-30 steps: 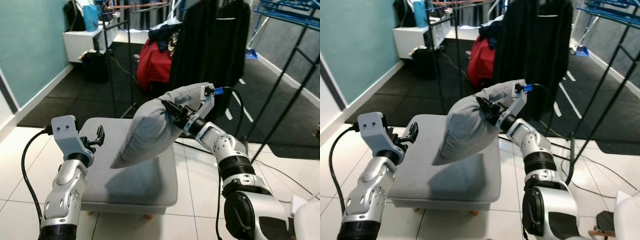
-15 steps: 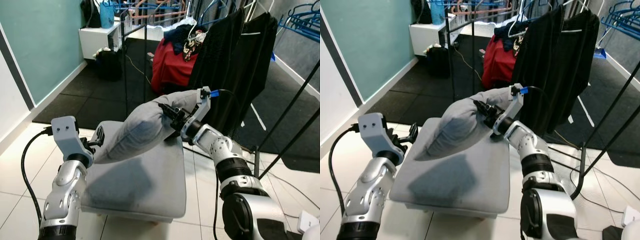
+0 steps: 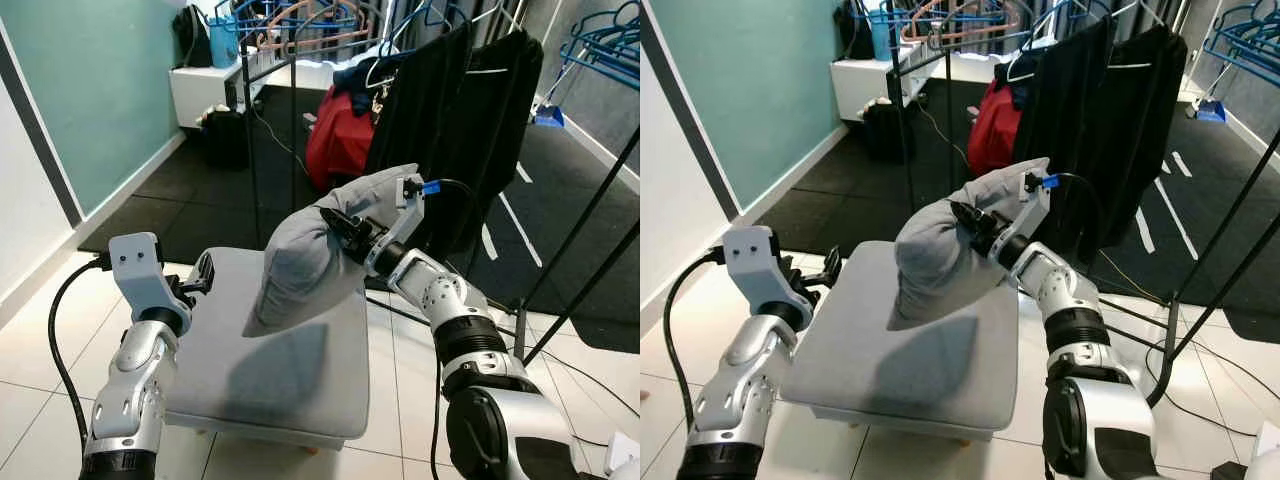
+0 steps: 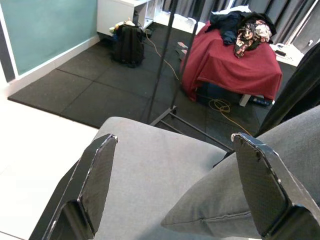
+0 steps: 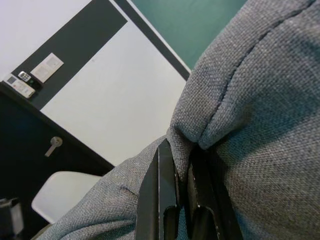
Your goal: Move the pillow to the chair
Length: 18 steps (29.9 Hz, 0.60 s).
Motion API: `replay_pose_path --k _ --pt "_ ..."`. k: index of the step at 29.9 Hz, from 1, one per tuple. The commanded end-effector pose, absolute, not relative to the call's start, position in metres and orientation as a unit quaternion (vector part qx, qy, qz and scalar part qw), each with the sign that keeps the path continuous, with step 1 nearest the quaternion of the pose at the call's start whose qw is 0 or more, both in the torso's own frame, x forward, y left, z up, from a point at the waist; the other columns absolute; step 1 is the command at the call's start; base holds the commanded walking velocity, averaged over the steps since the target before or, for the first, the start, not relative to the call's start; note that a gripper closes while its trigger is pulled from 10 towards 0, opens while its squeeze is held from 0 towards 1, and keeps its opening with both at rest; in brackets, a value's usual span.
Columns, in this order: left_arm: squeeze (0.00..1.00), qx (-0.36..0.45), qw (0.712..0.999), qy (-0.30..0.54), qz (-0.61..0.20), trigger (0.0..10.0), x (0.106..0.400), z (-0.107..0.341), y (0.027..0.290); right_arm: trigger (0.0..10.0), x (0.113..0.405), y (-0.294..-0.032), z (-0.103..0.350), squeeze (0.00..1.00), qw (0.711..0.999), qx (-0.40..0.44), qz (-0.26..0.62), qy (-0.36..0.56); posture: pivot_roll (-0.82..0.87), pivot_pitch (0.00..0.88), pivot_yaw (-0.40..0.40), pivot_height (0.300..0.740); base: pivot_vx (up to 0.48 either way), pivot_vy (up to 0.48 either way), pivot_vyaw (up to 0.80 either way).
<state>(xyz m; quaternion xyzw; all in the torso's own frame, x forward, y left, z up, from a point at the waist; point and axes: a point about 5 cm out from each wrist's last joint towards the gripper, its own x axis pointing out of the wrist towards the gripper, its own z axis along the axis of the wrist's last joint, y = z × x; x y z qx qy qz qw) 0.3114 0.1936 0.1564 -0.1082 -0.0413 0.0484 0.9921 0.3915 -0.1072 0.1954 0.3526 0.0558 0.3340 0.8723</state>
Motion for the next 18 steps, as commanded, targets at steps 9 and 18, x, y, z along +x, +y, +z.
replay_pose_path --k 9,18 --pt "0.00 -0.107 0.993 -0.030 0.043 10.0 0.312 0.148 0.190 10.0 0.398 -0.127 0.189 0.00 0.902 0.342 0.255 0.061 -0.17 0.000 -0.064 0.740 0.000 0.000 -0.36" --pt "0.00 -0.101 0.994 -0.028 0.041 10.0 0.309 0.145 0.188 10.0 0.403 -0.152 0.190 0.00 0.926 0.327 0.183 0.055 -0.17 0.000 -0.065 0.740 0.000 0.000 -0.55"
